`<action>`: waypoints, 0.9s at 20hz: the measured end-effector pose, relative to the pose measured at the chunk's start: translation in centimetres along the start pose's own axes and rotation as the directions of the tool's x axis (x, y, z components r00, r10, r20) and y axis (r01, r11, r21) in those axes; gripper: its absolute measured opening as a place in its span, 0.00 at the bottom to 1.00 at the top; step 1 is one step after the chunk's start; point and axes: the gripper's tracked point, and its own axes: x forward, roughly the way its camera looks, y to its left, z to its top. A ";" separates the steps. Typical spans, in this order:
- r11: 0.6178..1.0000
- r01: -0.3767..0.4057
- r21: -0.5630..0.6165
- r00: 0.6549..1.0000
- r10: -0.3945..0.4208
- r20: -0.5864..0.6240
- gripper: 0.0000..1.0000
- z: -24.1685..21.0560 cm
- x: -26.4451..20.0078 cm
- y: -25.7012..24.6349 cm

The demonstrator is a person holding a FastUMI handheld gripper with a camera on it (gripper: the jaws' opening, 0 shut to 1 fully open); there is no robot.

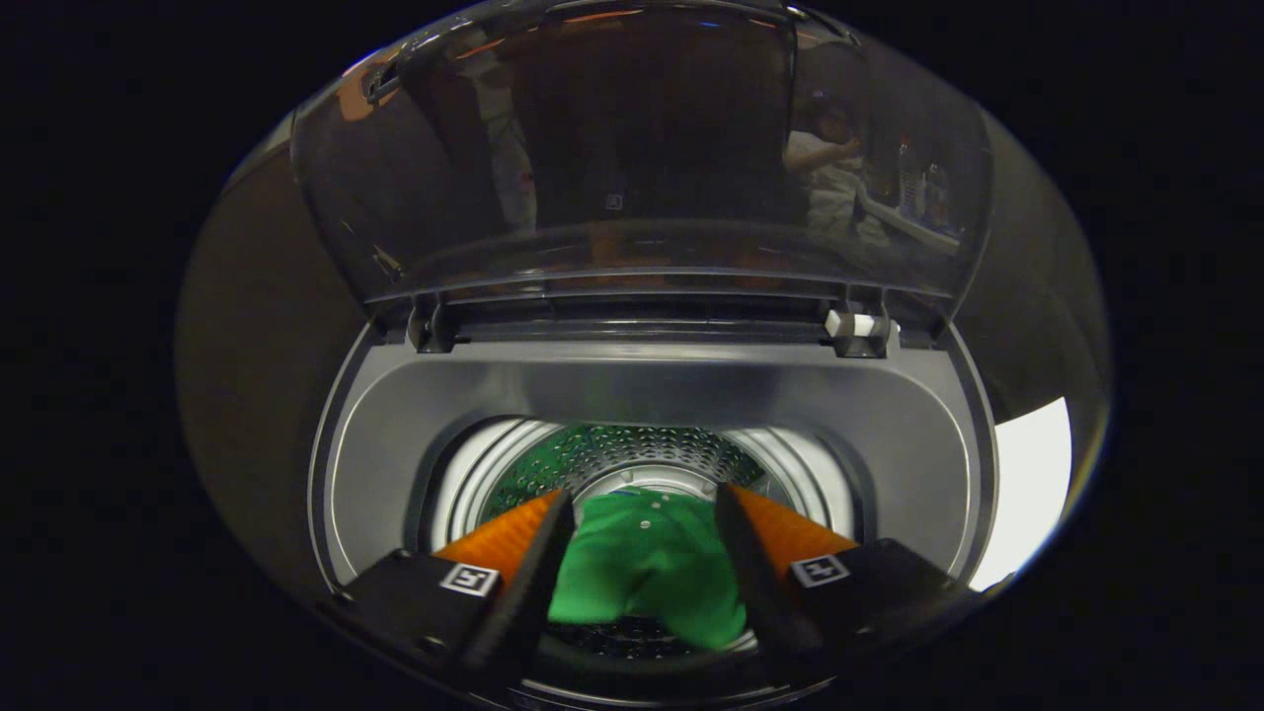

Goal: Put the clothes into the washing machine and then close the washing machine lid.

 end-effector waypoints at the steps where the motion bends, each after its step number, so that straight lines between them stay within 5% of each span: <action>1: 1.000 0.002 0.006 1.000 -0.002 0.004 0.64 0.1 -0.1 0.0; 6: 1.000 -0.002 0.012 0.999 0.001 0.043 1.00 0.3 -2.1 0.0; 13: 1.000 0.000 -0.018 0.967 0.004 0.257 0.99 5.6 -9.1 1.2; 18: 0.999 -0.003 -0.036 0.875 0.020 0.483 0.99 13.9 -18.2 2.8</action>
